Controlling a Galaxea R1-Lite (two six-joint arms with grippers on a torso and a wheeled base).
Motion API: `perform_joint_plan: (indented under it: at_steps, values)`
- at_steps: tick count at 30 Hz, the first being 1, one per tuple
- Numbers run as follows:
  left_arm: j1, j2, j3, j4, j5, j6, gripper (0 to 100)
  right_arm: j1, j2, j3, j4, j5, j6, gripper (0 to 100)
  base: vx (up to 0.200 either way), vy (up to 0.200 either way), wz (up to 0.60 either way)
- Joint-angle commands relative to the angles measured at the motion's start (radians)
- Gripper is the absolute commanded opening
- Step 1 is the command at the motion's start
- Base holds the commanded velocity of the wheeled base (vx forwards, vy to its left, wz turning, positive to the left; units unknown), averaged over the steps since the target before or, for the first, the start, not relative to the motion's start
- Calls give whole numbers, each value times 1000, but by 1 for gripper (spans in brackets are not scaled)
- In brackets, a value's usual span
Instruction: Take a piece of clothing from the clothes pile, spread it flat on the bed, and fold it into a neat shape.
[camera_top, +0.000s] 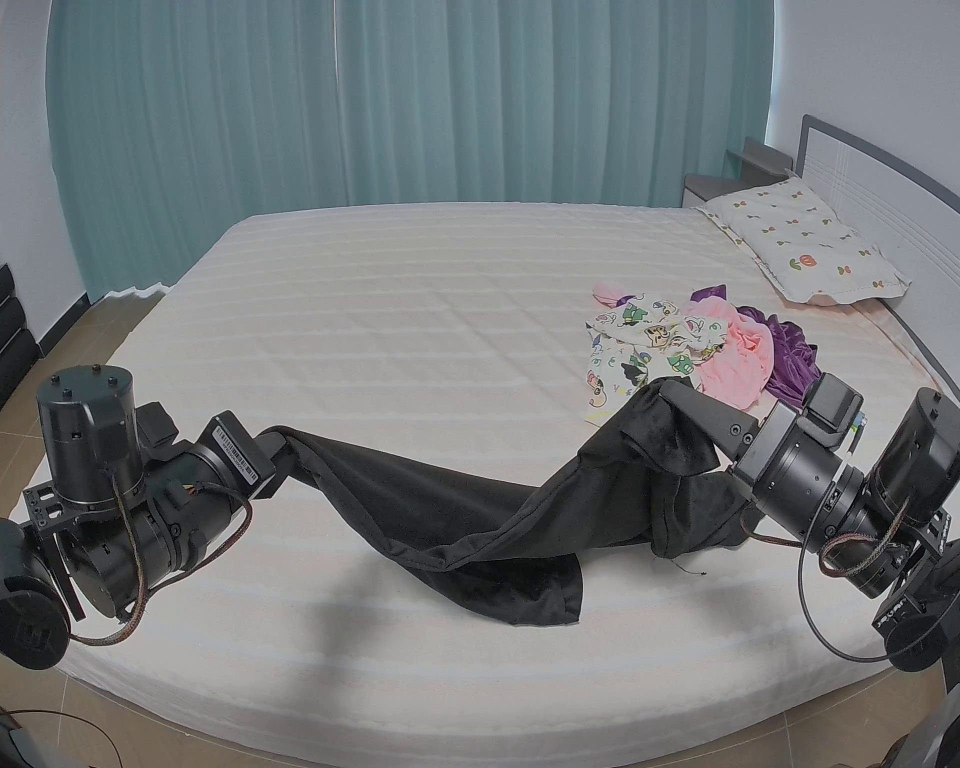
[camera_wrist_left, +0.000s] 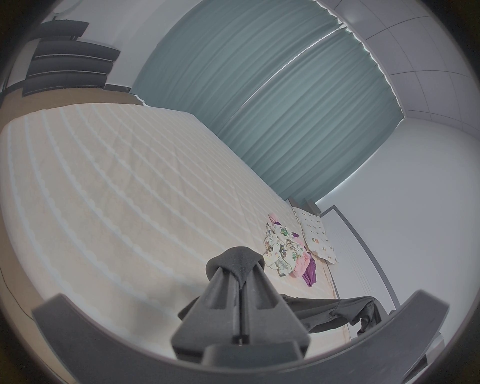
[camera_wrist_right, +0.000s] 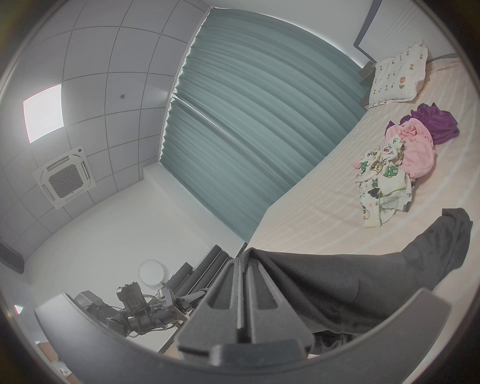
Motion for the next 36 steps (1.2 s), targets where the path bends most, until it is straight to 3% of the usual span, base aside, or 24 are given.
perform_joint_plan:
  at_steps: [1, 5, 17, 21, 25, 30, 36]
  values:
    - [0, -1, 5, -2, -1, -1, 0, -19, 5, 8, 0, 0, 2, 0, 0, 200, 0]
    - [0, -1, 4, -2, -1, -1, 0, -19, 5, 10, 0, 0, 2, 0, 0, 200, 0]
    - [-14, 8, 22, -1, -9, -18, 0, -58, 18, 52, 3, 5, 9, 0, 0, 0, 0]
    - [-55, 0, 37, 3, -8, -105, 0, -50, -8, 109, 3, 3, 8, 0, -200, 0, 0]
    - [-58, -7, 45, 6, -6, -104, 0, -44, -57, 175, 3, 9, 11, 0, -200, 0, 0]
    - [-78, -55, 73, 26, -9, -99, 0, 39, -127, 253, 3, 6, 11, 0, -200, 0, 0]
    - [-239, -104, 80, 93, -9, -48, 0, 272, -179, 272, 12, 11, 8, 0, -167, 0, 0]
